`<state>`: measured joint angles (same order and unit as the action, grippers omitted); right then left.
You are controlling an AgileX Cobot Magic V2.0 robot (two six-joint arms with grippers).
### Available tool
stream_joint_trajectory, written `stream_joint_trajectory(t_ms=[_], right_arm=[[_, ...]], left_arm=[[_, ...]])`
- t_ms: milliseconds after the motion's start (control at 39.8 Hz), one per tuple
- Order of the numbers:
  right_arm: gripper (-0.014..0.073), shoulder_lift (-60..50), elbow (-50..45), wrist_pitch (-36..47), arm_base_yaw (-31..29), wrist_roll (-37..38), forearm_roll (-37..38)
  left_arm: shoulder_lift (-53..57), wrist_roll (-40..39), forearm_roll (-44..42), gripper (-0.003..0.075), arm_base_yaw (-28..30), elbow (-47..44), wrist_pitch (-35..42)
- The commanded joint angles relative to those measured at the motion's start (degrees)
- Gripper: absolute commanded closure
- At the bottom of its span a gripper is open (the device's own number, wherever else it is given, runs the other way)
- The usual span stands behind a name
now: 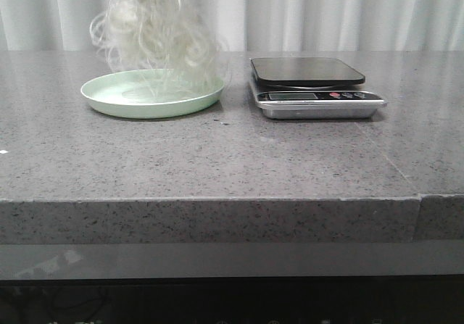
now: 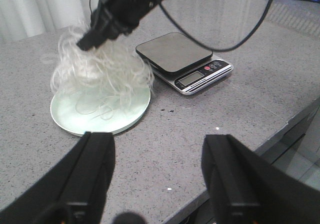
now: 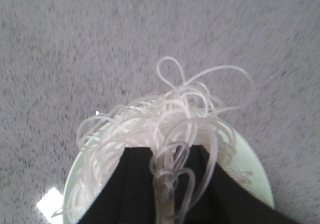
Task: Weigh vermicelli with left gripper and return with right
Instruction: 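Carry the vermicelli with the right gripper over the green plate and release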
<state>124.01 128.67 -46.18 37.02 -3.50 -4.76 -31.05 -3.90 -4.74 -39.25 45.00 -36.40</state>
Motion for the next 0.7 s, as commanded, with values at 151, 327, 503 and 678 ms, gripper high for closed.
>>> stream_joint_trajectory(t_ms=[151, 327, 503, 678], right_arm=[[0.0157, -2.6, 2.4, 2.6, 0.8, -0.4, -0.9], [0.0135, -3.7, 2.4, 1.8, 0.5, -0.4, -0.7], [0.0136, -7.7, 2.4, -2.4, 0.2, -0.1, -0.6], [0.0136, -14.0, 1.4, -6.5, -0.1, 2.2, -0.2]], left_arm=[[-0.2, -0.5, 0.4, 0.0248, -0.4, 1.5, 3.8], [-0.2, -0.5, 0.4, 0.0248, -0.4, 1.5, 3.8], [-0.2, -0.5, 0.4, 0.0248, -0.4, 1.5, 3.8], [-0.2, -0.5, 0.4, 0.0248, -0.4, 1.5, 3.8]])
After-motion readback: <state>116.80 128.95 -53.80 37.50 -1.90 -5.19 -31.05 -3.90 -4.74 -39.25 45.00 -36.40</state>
